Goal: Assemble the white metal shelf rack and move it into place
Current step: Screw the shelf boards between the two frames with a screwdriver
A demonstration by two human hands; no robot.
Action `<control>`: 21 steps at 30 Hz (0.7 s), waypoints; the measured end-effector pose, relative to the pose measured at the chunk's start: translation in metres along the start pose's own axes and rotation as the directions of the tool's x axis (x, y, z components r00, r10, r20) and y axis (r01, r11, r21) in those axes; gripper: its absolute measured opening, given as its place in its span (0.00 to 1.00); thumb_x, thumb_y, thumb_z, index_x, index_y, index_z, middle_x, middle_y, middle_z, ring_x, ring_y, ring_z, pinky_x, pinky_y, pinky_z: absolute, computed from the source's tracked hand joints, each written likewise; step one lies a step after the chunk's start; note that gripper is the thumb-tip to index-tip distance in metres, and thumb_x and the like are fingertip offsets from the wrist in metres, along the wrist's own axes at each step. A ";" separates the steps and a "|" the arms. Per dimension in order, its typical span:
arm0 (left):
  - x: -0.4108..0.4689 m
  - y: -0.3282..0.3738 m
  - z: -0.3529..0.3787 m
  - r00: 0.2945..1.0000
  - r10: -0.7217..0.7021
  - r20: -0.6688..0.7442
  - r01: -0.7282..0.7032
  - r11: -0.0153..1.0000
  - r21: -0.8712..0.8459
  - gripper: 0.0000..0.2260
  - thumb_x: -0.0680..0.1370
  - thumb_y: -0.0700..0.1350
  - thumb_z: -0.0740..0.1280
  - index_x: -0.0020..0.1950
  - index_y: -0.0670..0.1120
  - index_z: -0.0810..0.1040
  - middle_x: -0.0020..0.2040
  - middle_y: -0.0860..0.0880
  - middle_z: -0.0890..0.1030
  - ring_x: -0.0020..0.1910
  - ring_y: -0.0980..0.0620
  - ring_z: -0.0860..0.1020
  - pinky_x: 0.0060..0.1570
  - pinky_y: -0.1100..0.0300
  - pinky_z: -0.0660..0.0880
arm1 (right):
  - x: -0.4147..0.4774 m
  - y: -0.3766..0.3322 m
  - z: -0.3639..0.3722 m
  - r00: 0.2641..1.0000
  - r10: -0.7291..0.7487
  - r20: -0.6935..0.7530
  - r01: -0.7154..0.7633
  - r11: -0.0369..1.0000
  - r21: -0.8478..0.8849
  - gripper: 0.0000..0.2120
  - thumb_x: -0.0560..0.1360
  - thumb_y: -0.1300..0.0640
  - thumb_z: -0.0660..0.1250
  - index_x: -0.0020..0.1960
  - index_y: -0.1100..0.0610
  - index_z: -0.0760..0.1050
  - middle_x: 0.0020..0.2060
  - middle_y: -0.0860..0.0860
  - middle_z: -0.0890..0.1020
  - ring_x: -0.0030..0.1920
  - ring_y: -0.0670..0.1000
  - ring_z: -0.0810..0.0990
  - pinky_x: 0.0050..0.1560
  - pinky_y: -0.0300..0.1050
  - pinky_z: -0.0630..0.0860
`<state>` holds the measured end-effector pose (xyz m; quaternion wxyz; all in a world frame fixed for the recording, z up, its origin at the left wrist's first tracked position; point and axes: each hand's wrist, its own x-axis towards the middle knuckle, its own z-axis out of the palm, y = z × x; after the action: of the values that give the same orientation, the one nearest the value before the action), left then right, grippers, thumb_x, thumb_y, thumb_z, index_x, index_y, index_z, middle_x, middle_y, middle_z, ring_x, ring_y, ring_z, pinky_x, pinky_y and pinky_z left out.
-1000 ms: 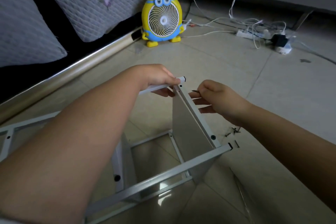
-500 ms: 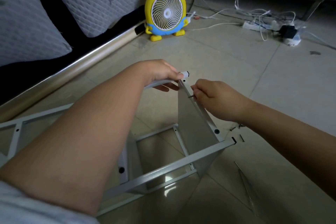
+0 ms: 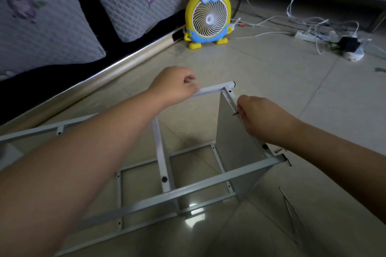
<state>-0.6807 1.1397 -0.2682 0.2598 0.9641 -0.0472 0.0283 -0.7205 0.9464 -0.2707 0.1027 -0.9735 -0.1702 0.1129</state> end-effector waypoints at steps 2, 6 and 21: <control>-0.024 -0.018 -0.011 0.995 -0.008 0.098 -0.025 0.943 0.332 0.18 0.76 0.53 0.65 0.60 0.44 0.76 0.56 0.45 0.79 0.56 0.45 0.76 0.53 0.57 0.72 | -0.001 -0.002 -0.001 1.000 0.012 0.011 -0.011 1.000 -0.006 0.19 0.78 0.64 0.54 0.33 0.52 0.53 0.30 0.48 0.62 0.29 0.43 0.60 0.26 0.35 0.55; -0.056 -0.037 -0.013 0.983 -0.143 0.117 0.075 0.888 0.454 0.12 0.79 0.54 0.57 0.48 0.45 0.68 0.51 0.43 0.77 0.49 0.43 0.75 0.40 0.58 0.66 | -0.002 -0.007 0.000 1.000 0.006 0.002 -0.006 1.000 -0.012 0.19 0.78 0.66 0.53 0.33 0.53 0.53 0.31 0.49 0.63 0.29 0.43 0.60 0.26 0.35 0.55; -0.044 -0.014 -0.010 0.901 -0.357 0.248 0.155 0.797 0.583 0.20 0.76 0.39 0.57 0.68 0.42 0.59 0.66 0.40 0.65 0.65 0.40 0.66 0.61 0.51 0.63 | -0.009 -0.012 0.005 0.999 0.040 -0.024 -0.041 0.997 -0.065 0.07 0.78 0.65 0.52 0.54 0.61 0.66 0.33 0.52 0.68 0.29 0.45 0.61 0.26 0.37 0.56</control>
<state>-0.7235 1.1600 -0.2705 -0.0393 0.9842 0.0509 -0.1650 -0.7338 0.9546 -0.2706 0.0704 -0.9809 -0.1528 0.0981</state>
